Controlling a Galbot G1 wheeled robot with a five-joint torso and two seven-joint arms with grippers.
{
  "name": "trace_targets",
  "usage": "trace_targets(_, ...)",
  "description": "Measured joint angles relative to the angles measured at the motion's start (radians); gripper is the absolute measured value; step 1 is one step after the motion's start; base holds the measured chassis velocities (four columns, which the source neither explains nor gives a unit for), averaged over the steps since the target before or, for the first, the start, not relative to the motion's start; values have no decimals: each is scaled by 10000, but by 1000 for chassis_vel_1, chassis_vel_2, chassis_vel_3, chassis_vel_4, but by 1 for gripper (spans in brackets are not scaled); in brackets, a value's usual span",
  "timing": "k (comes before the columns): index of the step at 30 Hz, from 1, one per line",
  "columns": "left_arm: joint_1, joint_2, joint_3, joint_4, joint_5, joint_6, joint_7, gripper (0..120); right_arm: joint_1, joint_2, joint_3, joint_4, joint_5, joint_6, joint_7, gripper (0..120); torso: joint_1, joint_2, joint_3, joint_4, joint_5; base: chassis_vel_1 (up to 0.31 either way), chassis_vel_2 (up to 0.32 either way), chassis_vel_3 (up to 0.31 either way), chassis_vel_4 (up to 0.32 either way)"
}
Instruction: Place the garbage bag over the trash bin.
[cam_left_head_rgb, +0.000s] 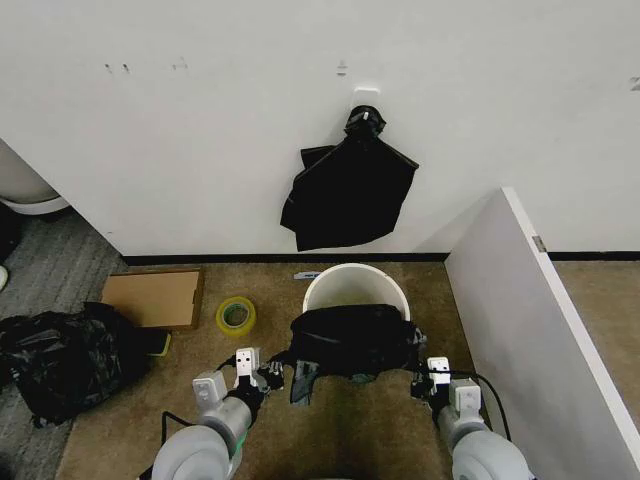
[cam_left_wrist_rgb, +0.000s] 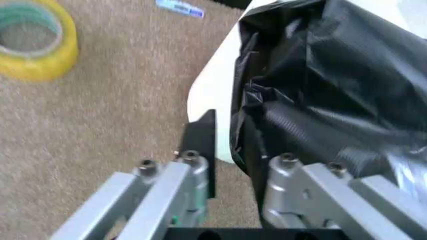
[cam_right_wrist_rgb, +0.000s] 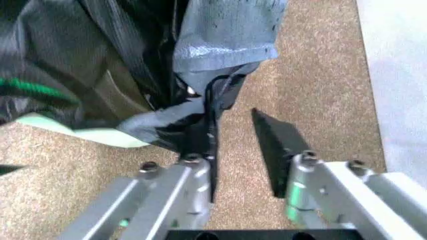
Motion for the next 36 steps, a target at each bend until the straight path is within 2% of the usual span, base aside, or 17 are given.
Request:
trace_targets(2,116,32,-107,-100,105,0,10,26,-71,-1,11,76,-37,10,23,26,0,0,0,0,0,0,0,0,0)
trace_targets(8,991,235,-749,-898,560,62,19,50,-596,-54,82,583,-537,151,70,52,0,0,0,0,0,0,0,0,0)
trace_targets(9,991,235,-749,-898,560,62,19,50,-596,-54,82,583,-537,151,70,52,0,0,0,0,0,0,0,0,0)
trace_targets(14,1861,379,-879,-1383,1118,64,35,74,-1318,-63,200,1161,-1202,442,48,73,-1,0,-1,1,0,0,0,0,0)
trace_targets(17,2055,379,-900,-1469,1218,56,36,79,-1507,-60,225,1259,-1395,563,35,80,-1,0,-1,0,0,0,0,0,0)
trace_targets(21,2622,365,-974,-1640,1499,-7,36,96,-2000,-52,268,1371,-2027,975,-61,96,-1,0,-1,-1,0,0,0,0,0)
trace_targets(30,3444,420,-1005,-1910,1814,-215,51,100,-2714,-104,459,1544,-2498,1626,-226,100,-1,0,-1,-1,0,0,0,0,0)
trace_targets(36,4298,263,-1109,-2304,2409,-647,122,100,-3563,-200,780,1951,-3025,3107,-645,100,-1,0,-1,0,1,0,0,0,0)
